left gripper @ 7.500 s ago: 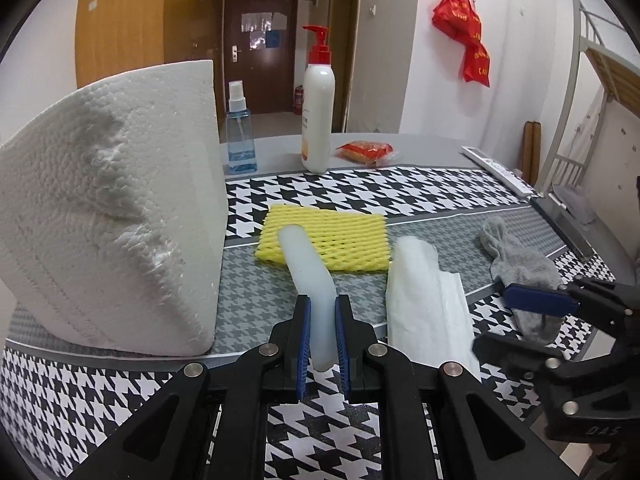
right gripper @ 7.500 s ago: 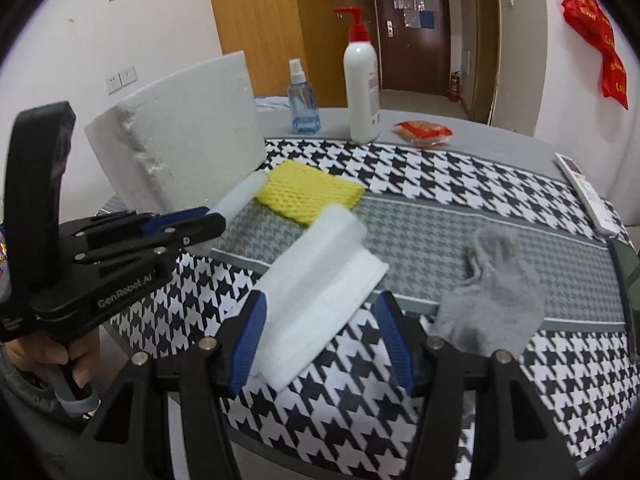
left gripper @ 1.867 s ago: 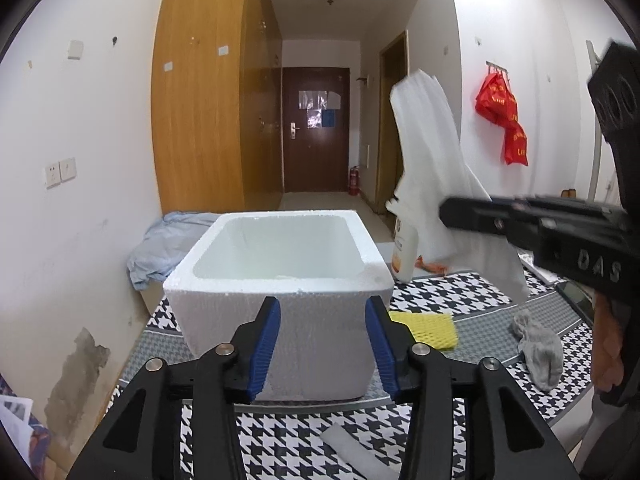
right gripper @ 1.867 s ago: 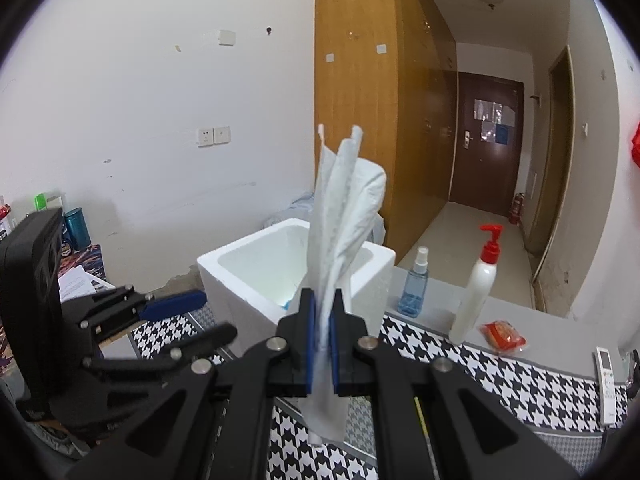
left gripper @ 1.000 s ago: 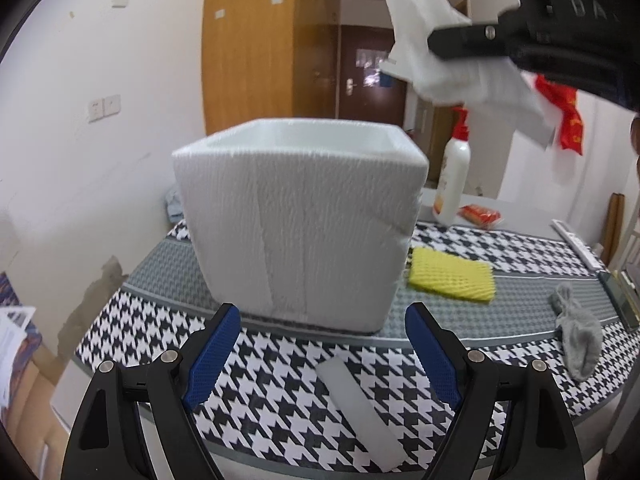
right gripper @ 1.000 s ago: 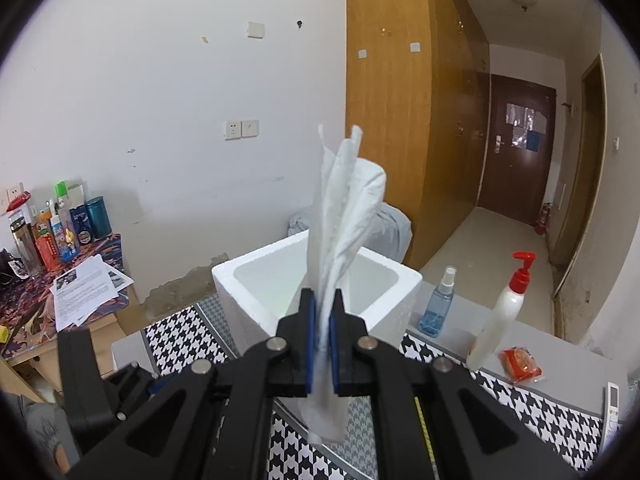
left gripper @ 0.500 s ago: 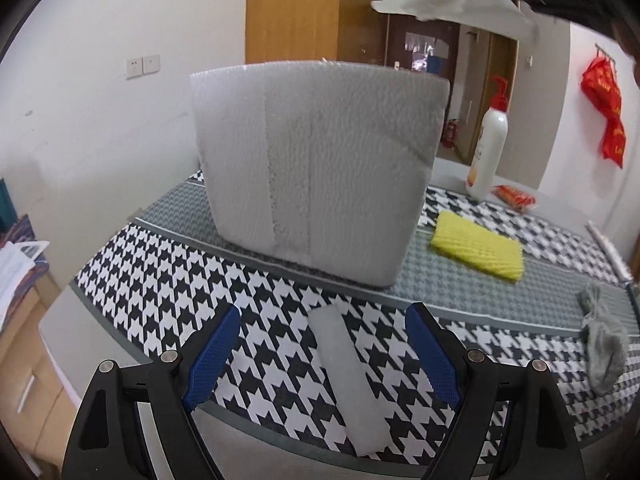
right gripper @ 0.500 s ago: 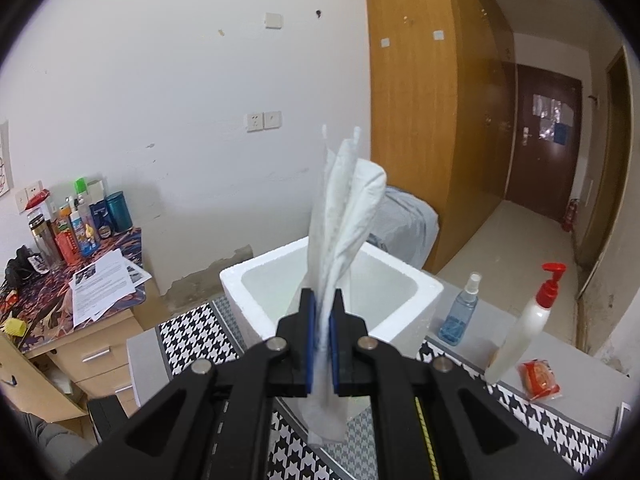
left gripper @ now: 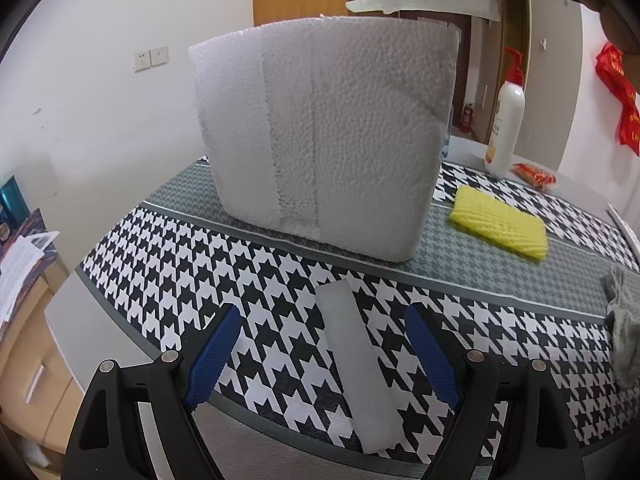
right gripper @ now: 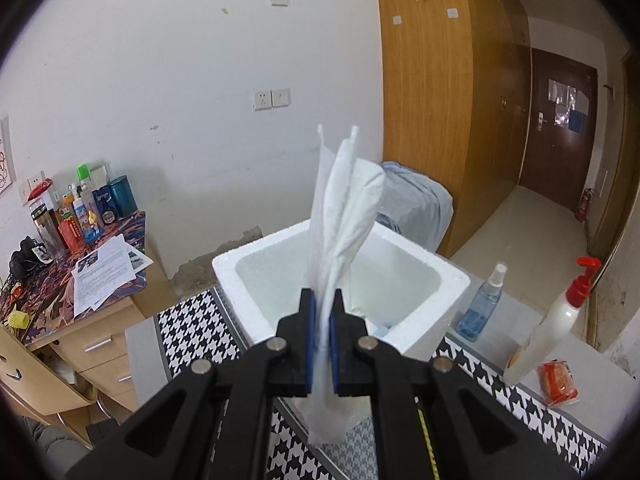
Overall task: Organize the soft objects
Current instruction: 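Lower the white masks into the foam box and open the right tool, then close the left tool on the white foam roll and lift it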
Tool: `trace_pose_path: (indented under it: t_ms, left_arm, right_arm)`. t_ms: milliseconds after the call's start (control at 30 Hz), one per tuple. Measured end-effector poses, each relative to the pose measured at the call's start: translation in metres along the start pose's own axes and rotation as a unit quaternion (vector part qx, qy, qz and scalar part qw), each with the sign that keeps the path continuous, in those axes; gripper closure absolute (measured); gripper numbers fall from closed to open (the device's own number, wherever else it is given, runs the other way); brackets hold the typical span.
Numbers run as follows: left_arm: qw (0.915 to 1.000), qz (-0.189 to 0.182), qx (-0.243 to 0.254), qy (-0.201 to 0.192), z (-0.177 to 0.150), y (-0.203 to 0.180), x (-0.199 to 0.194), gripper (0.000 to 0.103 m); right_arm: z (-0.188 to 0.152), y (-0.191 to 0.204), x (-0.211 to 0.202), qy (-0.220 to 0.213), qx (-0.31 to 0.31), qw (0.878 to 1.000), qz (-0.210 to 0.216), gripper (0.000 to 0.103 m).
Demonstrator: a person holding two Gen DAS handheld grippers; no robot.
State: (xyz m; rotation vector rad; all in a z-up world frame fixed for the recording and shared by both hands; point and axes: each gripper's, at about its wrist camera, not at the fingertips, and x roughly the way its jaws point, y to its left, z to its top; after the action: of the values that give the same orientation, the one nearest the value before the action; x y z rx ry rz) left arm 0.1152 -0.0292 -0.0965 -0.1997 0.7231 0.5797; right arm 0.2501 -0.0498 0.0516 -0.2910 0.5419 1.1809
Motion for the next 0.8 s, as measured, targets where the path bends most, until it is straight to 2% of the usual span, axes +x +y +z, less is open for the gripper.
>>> trace_pose_path:
  t_ms: [133,300,367,433,467,633,800]
  left_arm:
    - [1.0,-0.007,-0.001,0.004,-0.002,0.0,0.003,0.019]
    - [0.9998,-0.009,-0.003,0.017,-0.004,0.001,0.008,0.027]
    - [0.9997,-0.014,0.0,0.022,-0.005,-0.002,0.01,0.03]
    - [0.9994,-0.016,0.001,0.03,-0.005,-0.002,0.013,0.038]
    - [0.9994,-0.016,0.001,0.032,-0.005,-0.003,0.015,0.04]
    - [0.9991,-0.016,0.001,0.04,-0.006,-0.002,0.018,0.048]
    - [0.9989,-0.023,0.011,0.04,-0.006,-0.007,0.016,0.071]
  right_arm:
    - [0.0,0.0,0.007,0.01,-0.002,1.0,-0.002,0.094]
    - [0.0,0.0,0.014,0.019,0.0,1.0,-0.004,0.094]
    - [-0.001,-0.001,0.017,0.024,0.003,1.0,-0.008,0.084]
    - [-0.001,-0.004,0.021,0.027,0.009,1.0,-0.01,0.043]
    - [-0.001,-0.006,0.021,0.025,0.015,1.0,-0.006,0.038]
    - [-0.001,-0.012,0.02,0.024,0.026,0.999,-0.001,0.03]
    - [-0.002,-0.013,0.018,0.023,0.024,0.999,-0.003,0.03]
